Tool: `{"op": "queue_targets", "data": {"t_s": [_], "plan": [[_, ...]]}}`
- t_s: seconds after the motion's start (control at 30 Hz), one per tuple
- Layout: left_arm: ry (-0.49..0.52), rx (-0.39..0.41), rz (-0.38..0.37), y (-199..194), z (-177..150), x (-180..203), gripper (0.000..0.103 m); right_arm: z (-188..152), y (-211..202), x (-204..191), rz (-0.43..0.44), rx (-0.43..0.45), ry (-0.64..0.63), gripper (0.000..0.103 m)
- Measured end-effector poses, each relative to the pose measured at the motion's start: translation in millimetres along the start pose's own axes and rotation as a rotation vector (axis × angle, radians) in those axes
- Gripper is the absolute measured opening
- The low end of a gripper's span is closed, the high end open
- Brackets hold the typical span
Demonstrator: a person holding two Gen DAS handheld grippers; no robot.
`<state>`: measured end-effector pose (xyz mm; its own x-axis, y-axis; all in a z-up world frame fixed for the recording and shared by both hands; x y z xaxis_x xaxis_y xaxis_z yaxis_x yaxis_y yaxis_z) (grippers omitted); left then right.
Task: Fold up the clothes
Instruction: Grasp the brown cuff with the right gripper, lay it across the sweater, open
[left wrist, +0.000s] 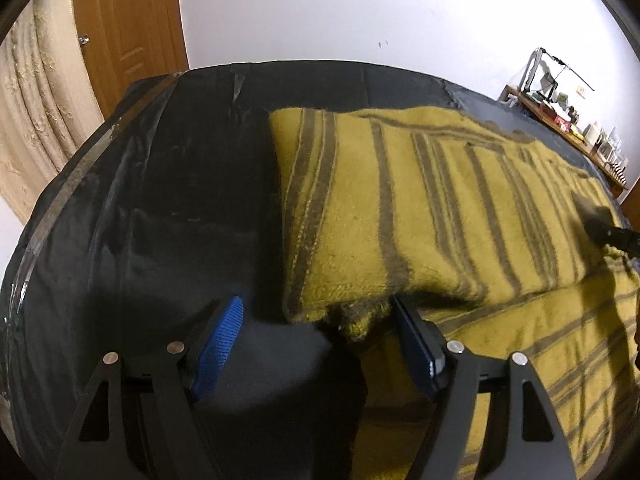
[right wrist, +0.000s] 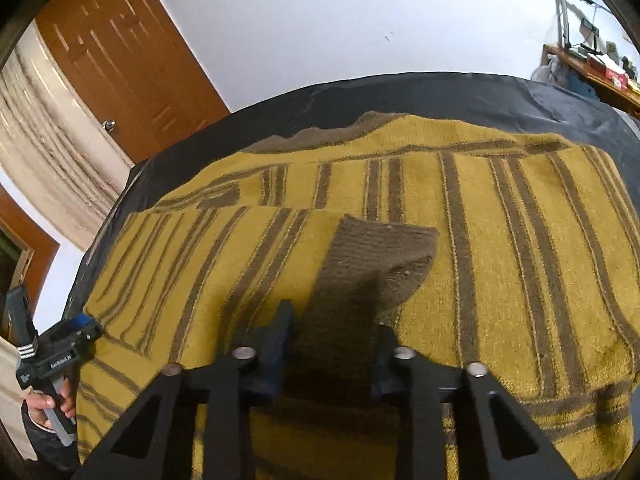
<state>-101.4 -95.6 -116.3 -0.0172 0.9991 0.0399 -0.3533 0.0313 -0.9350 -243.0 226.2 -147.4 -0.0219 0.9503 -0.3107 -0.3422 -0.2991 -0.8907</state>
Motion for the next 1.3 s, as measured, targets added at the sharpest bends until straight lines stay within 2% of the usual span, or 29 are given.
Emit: {"op": "queue_targets", "data": {"t_s": [0.1,0.17,0.4,0.6,0.87,0.97,1.1,1.17,1.23,1.27,1.3], "plan": [[-0.012,0.001,0.017,2,4,-1,0.082,6,-12,0,0.012,0.053,0.007,0.016],[-0.014,0.000,0.034,3,9,-3,0.082,13,-28,2,-0.012,0.111,0.004,0.015],[0.006,0.003,0.077,6,13,5,0.083,17,-45,24,-0.104,0.168,0.024,0.015],[-0.044,0.019,0.112,5,20,-6,0.084,21,-61,44,-0.184,0.216,0.040,0.015],[-0.011,0.089,0.192,-11,50,-21,0.084,-3,-28,59,-0.164,0.141,0.065,0.016],[-0.003,0.079,0.226,-8,61,-27,0.084,-8,-22,61,-0.166,0.121,0.059,0.016],[0.061,0.048,0.254,1,54,-19,0.084,-11,-22,60,-0.189,0.109,0.042,0.021],[0.071,0.039,0.239,3,49,-20,0.084,-12,-27,63,-0.219,0.110,0.052,0.025],[0.061,0.030,0.198,2,45,-24,0.084,-13,-31,67,-0.248,0.112,0.062,0.034],[0.058,0.024,0.180,1,43,-26,0.084,-14,-37,70,-0.270,0.120,0.068,0.049],[0.055,0.020,0.164,-1,42,-28,0.084,-14,-45,73,-0.290,0.139,0.072,0.060]]}}
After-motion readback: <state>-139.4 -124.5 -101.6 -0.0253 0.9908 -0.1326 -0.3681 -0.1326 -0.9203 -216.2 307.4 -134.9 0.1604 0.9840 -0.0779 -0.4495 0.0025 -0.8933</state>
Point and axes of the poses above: each gripper's, at about its wrist camera, not at the fingertips, and y roughly the way its jaws point, x to its right, z to its top, the point moved 8 cm from there along y, roughly the way its jaws point, and after that the axes turned 14 degrees about -x, right-handed, at the moved point
